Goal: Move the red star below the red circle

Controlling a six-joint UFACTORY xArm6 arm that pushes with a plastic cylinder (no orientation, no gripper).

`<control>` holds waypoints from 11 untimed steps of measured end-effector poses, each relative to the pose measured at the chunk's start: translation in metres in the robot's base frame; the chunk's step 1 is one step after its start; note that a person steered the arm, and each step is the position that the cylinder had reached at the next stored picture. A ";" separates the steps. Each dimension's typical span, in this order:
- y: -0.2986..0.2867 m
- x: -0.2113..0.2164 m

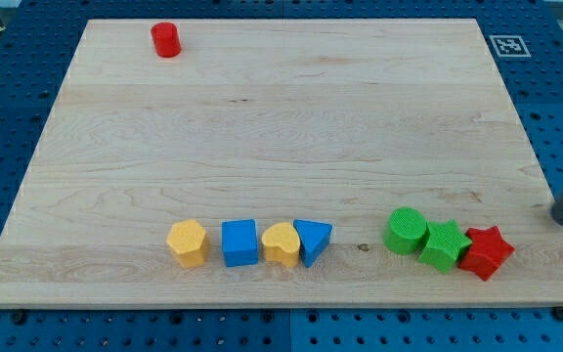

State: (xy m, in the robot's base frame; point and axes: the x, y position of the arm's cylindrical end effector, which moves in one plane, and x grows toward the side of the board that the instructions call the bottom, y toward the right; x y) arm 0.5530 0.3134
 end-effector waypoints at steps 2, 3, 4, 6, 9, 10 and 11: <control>0.022 0.006; 0.032 0.007; 0.032 0.010; 0.005 0.064; -0.090 0.032; -0.094 0.021; -0.094 0.021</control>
State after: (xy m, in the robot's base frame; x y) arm 0.5743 0.2196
